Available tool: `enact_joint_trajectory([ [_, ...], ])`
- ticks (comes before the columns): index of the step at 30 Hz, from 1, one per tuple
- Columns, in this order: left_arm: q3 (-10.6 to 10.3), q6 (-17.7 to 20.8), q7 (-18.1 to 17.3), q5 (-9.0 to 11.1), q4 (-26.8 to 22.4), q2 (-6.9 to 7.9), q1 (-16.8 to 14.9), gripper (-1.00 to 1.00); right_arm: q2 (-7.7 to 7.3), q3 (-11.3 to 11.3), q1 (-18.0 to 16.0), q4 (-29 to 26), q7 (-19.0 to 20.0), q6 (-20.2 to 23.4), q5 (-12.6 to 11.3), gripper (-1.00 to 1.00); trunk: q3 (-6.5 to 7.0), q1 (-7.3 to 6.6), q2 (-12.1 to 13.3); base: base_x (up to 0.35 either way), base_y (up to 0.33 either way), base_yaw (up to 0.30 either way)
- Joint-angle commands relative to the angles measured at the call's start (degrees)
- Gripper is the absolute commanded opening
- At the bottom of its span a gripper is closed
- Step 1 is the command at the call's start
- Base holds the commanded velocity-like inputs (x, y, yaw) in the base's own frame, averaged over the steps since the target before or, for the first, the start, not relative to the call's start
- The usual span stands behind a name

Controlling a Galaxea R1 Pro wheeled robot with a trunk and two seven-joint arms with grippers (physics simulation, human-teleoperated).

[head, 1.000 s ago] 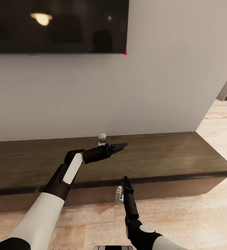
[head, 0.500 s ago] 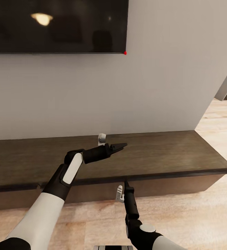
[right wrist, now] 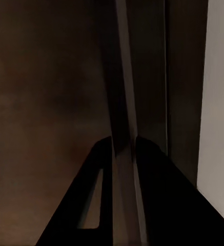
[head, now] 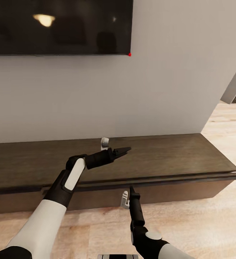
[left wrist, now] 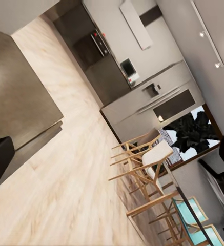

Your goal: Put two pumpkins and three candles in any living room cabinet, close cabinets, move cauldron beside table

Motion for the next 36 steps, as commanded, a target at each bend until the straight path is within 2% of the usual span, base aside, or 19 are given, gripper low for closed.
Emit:
enact_joint_trajectory([
  [1, 0.05, 0.01, -0.01, 0.00, -0.01, 0.00, 0.00, 1.00, 0.00, -0.76, 0.02, 0.30, 0.28, -0.56, -1.14, -1.00, -0.01, 0.01, 0.01, -0.004, 0.000, 0.000],
  [6, 0.17, 0.09, 0.05, 0.00, -0.03, -0.02, 0.00, 1.00, -0.01, -0.73, 0.02, 0.30, 0.15, -0.64, -1.06, -1.00, -0.01, 0.01, 0.01, -0.190, 0.000, 0.000],
  [26, 0.18, 0.10, 0.05, 0.00, -0.07, 0.00, 0.00, 1.00, -0.04, -0.58, 0.02, 0.29, 0.02, -0.66, -0.97, -1.00, -0.01, 0.01, 0.01, -0.327, 0.000, 0.000],
  [28, 0.42, 0.01, 0.05, 0.12, -0.05, 0.00, 0.33, 1.00, -0.12, -1.33, -0.15, 0.58, -1.58, -0.33, -1.19, -1.00, 0.01, 0.00, 0.02, 0.000, 0.000, 0.000],
  [36, 0.84, -0.08, 0.05, 0.17, -0.25, 0.07, 1.80, 1.00, -0.26, -1.32, -0.32, 0.34, -1.22, -0.13, -1.61, -1.00, 0.01, 0.00, 0.02, -0.072, 0.000, 0.000],
])
